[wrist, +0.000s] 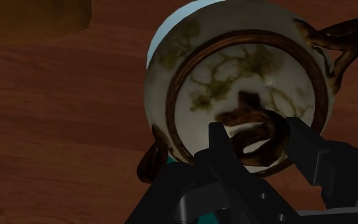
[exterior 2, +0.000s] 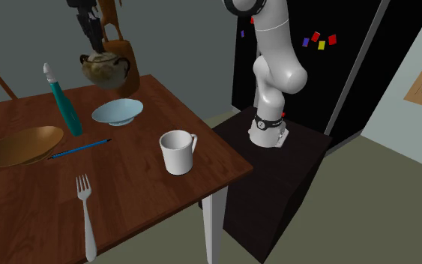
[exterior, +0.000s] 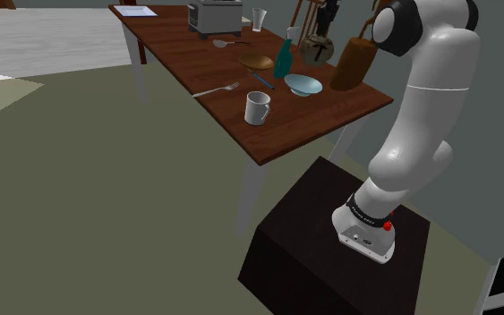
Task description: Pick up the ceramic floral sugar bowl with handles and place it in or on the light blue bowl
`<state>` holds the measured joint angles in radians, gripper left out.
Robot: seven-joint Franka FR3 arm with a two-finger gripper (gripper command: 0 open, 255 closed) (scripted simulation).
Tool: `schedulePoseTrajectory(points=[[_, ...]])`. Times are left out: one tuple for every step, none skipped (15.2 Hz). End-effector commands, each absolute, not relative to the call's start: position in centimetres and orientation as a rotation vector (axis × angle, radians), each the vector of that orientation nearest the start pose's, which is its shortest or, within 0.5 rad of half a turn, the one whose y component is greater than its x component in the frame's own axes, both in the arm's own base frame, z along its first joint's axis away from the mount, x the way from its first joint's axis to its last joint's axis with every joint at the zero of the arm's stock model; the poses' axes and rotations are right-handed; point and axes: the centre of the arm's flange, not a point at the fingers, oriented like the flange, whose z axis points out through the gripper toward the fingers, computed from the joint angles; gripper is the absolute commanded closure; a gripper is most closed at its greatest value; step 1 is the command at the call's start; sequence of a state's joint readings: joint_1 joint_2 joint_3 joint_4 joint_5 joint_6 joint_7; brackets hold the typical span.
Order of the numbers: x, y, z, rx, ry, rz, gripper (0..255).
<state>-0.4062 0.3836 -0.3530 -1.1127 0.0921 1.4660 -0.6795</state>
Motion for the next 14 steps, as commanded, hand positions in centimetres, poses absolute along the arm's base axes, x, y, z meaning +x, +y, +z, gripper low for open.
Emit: schedulePoseTrajectory(points=[[51.3,-40.2,59.8,-3.165,0.075,0.046,255],[51.3,-40.2,59.3,-3.165,0.075,0.046,255],[51.3,-40.2,58.7,-3.165,0.075,0.046,255],[51.3,-40.2,58.2,-3.165,0.075,0.046,255],[51.3,-40.2,57.7,-3.165,0.075,0.046,255],[51.3,-40.2,57.1,-3.165,0.075,0.046,255],[51.3,-40.2,56.6,-3.165,0.075,0.046,255],[51.3,-40.2,56.1,-3.165,0.075,0.046,255],[51.3,-40.2,55.6,-3.165,0.075,0.046,255],[51.3,-40.2,55.0,-3.165,0.075,0.046,255],[51.3,-40.2,54.5,-3.165,0.075,0.046,255],[51.3,-40.2,54.0,-3.165,0.075,0.046,255],[51.3,-40.2,53.4,-3.165,0.075,0.046,255],[51.3,-40.2,52.9,-3.165,0.075,0.046,255]])
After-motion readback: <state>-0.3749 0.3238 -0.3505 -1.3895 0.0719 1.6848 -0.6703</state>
